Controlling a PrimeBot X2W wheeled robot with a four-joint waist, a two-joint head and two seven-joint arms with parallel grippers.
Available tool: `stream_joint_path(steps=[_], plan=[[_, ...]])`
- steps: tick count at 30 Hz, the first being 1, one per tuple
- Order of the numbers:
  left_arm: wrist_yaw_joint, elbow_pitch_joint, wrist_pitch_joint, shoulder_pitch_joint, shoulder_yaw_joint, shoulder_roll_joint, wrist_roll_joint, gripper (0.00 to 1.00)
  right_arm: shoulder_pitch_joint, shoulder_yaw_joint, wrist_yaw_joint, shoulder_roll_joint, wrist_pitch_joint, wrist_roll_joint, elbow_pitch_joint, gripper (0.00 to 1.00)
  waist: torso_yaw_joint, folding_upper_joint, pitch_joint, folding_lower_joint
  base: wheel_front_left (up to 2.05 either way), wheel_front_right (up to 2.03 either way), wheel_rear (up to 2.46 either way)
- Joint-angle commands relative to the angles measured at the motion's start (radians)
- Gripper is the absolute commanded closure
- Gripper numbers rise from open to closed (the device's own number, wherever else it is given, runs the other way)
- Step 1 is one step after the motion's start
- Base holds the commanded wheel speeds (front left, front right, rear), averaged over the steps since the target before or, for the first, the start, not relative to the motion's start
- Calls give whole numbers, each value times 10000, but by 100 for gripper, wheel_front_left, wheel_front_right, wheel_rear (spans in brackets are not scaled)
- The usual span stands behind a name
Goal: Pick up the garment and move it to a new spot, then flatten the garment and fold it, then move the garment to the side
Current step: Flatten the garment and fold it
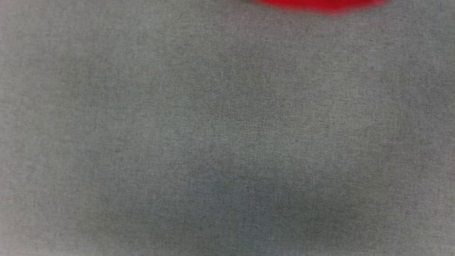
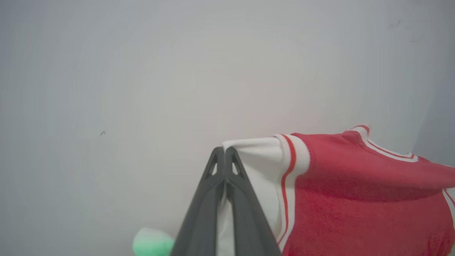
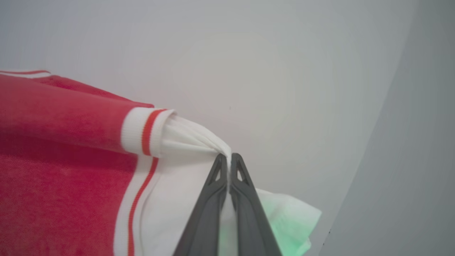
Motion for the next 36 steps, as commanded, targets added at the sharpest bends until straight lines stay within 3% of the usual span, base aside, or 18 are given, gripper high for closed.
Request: stream_joint_path(steps=[1,6,10,14,18,26,30,36], plan=[[-90,395,-117,239,196,-113,-20,100,-297,129,-22,251,-152,-371,605,100,86,0,-68,0,0,0,0],[-155,-301,-137,1545,-16,-57,-30,100,654,846,-21,305,-217,-87,607,100,188,0,-85,0,0,0,0],[-160,-2171,-133,3310,-290,593,-613,100,2233,1592,-18,51,-211,645,-288,100,156,0,-176,0,0,0,0],[-162,-4306,-135,5218,-801,1497,-135,100,4326,2441,-18,-633,116,1518,-1877,100,145,0,-441,0,0,0,0],[-164,-5928,-121,7231,-723,2304,272,100,6571,2644,-18,-1621,753,2264,-3599,100,183,0,-788,0,0,0,0],[-165,-7875,-120,11119,318,3109,810,100,10873,1470,-18,-2724,2586,3052,-6740,100,109,0,-1506,0,0,0,0],[-165,-8522,-120,12582,376,3498,863,100,12773,440,-18,-2902,3823,2903,-7995,100,84,0,-1753,0,0,0,0],[-160,-9426,-120,14229,759,4116,826,100,15361,-1404,-18,-2581,5472,2629,-10070,100,24,0,-1960,0,0,0,0]])
